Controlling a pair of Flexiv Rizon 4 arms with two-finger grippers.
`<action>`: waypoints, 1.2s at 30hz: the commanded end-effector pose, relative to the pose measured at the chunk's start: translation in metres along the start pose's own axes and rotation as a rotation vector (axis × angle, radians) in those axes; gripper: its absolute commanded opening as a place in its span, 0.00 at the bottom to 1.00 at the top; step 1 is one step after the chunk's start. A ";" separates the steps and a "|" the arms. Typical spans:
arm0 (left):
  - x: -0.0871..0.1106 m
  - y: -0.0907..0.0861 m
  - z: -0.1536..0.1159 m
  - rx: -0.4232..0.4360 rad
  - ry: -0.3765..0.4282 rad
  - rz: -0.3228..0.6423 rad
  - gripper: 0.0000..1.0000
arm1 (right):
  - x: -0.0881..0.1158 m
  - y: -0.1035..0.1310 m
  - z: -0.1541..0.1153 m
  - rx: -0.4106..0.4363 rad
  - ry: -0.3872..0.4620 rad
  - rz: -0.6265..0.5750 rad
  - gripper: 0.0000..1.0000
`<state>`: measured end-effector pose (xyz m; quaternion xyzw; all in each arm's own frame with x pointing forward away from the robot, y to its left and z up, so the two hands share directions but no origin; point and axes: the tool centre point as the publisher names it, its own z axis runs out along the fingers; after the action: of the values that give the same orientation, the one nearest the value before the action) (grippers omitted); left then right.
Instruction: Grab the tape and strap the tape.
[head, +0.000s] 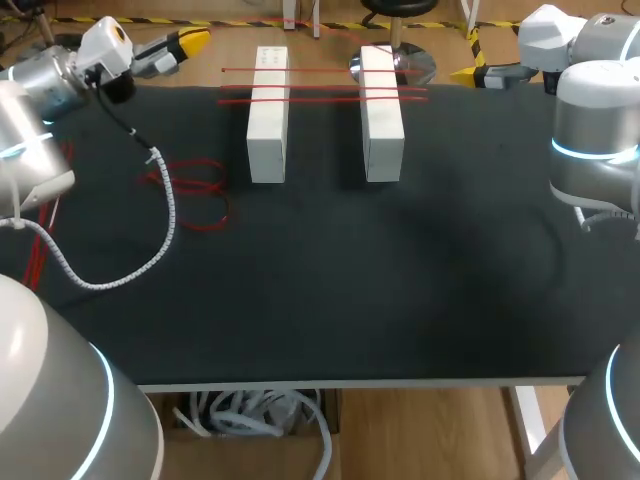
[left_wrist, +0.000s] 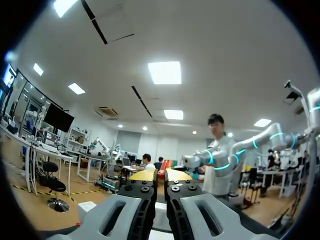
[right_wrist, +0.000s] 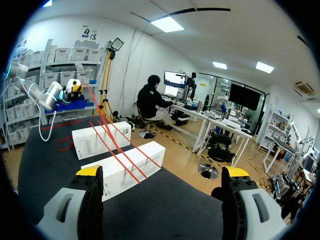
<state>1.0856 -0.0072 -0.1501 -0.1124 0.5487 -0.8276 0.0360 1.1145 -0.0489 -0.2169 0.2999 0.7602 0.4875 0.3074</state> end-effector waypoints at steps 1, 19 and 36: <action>0.007 -0.002 0.001 0.005 -0.011 0.008 0.00 | 0.000 0.000 0.000 0.000 0.001 0.000 1.00; 0.010 -0.012 0.003 0.058 0.017 0.007 0.00 | 0.000 0.000 0.000 0.000 0.001 0.000 1.00; 0.011 -0.012 0.004 0.042 -0.018 0.020 0.00 | 0.000 0.000 0.000 0.000 0.001 0.000 1.00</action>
<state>1.0779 -0.0076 -0.1362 -0.1127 0.5321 -0.8377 0.0498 1.1145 -0.0488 -0.2169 0.2999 0.7602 0.4875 0.3074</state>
